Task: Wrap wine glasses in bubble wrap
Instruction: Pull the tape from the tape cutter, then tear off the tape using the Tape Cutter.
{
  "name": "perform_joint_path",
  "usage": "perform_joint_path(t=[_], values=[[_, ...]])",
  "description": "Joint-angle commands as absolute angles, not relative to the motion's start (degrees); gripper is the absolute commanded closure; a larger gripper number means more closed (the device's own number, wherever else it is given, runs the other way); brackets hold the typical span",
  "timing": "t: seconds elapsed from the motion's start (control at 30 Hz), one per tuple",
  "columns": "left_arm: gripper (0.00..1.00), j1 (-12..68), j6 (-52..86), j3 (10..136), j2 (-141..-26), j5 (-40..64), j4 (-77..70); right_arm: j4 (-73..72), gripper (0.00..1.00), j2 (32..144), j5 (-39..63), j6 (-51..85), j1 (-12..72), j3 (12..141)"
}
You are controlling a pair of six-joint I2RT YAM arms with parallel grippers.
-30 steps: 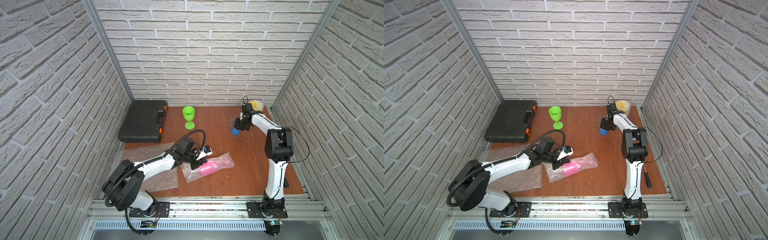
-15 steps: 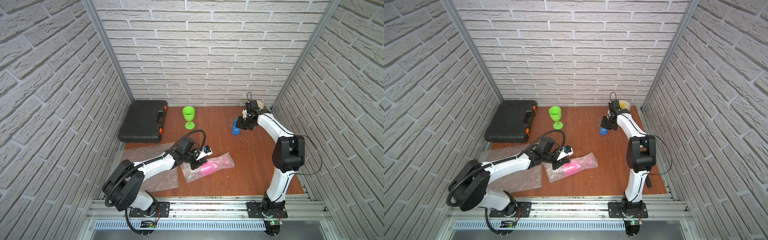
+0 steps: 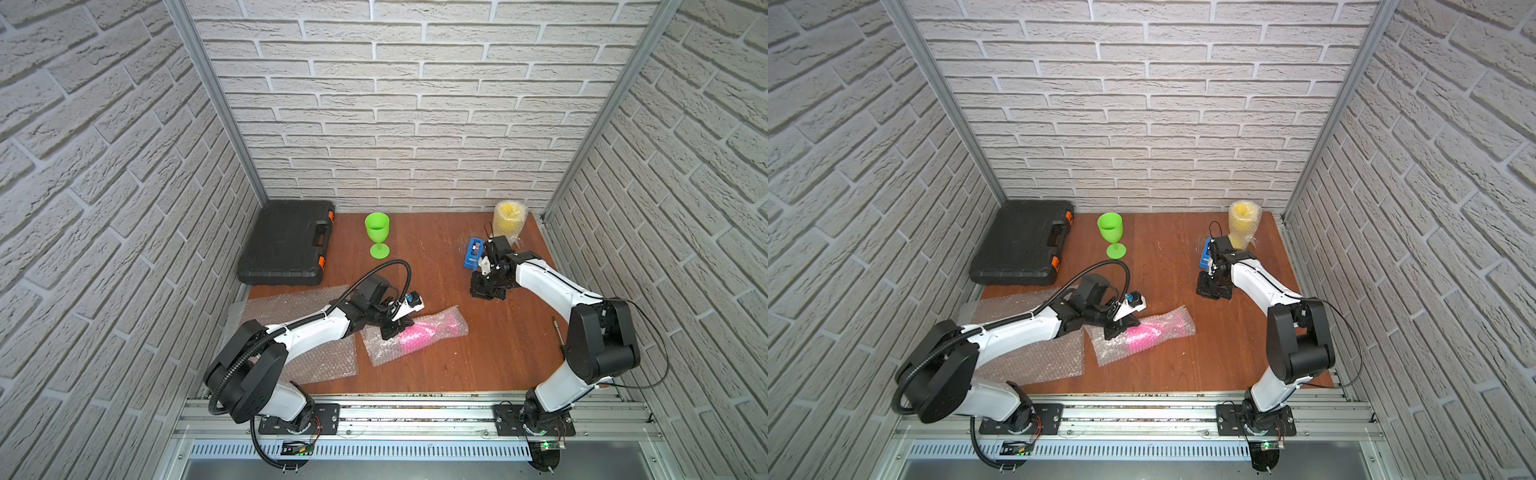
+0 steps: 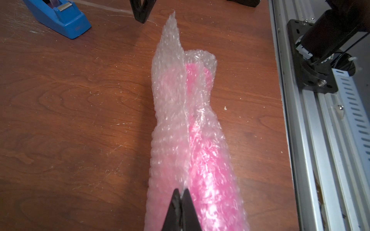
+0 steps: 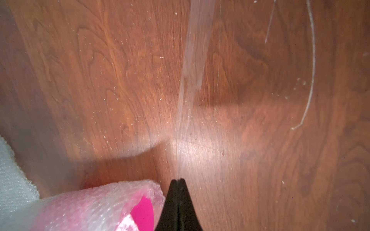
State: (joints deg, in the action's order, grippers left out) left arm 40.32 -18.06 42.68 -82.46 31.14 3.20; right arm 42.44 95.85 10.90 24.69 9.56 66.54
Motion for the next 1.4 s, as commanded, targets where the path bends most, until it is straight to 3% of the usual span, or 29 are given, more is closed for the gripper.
perform_joint_path(t=[0.0, 0.23, 0.3, 0.37, 0.43, 0.5, 0.57, 0.8, 0.93, 1.0, 1.13, 1.37], values=[[0.97, 40.85, -18.81, 42.01, -82.53, 30.88, 7.40, 37.83, 0.97, 99.59, 13.84, 24.54, 10.71, 65.90], [0.97, 40.95, -18.46, 42.04, -82.35, 30.92, 7.16, 37.78, 0.97, 103.69, 11.34, 24.07, 12.18, 65.52], [0.97, 40.87, -18.45, 42.02, -82.27, 30.94, 7.21, 38.91, 0.87, 102.12, 11.44, 24.25, 12.46, 64.71], [0.97, 40.92, -18.48, 42.02, -82.18, 30.94, 7.37, 40.77, 0.68, 99.10, 12.92, 24.49, 12.56, 64.10], [0.97, 40.94, -18.60, 42.16, -82.27, 30.97, 7.58, 43.09, 0.55, 95.45, 14.74, 24.44, 12.61, 64.06], [0.97, 40.94, -18.68, 42.27, -82.33, 31.03, 7.75, 45.36, 0.43, 91.36, 15.80, 24.02, 12.52, 64.40], [0.97, 40.92, -18.72, 42.47, -82.43, 30.94, 7.86, 47.61, 0.38, 87.76, 15.68, 23.59, 12.41, 65.31], [0.97, 40.92, -18.72, 42.76, -82.18, 30.77, 8.54, 48.63, 0.40, 84.64, 13.31, 21.07, 8.51, 70.02], [0.97, 40.91, -18.63, 42.39, -81.81, 30.67, 8.74, 37.82, 0.56, 87.15, 14.92, 20.65, 4.09, 68.75], [0.97, 40.91, -18.55, 42.30, -81.74, 30.67, 8.75, 30.93, 0.58, 89.40, 18.55, 21.02, 2.14, 67.60], [0.97, 40.96, -18.33, 42.15, -81.65, 30.67, 8.46, 18.42, 0.58, 95.72, 24.00, 22.31, -0.54, 65.94], [0.97, 41.01, -18.02, 42.24, -82.00, 30.85, 8.36, 5.90, 0.46, 105.89, 30.35, 22.19, -2.96, 65.56]])
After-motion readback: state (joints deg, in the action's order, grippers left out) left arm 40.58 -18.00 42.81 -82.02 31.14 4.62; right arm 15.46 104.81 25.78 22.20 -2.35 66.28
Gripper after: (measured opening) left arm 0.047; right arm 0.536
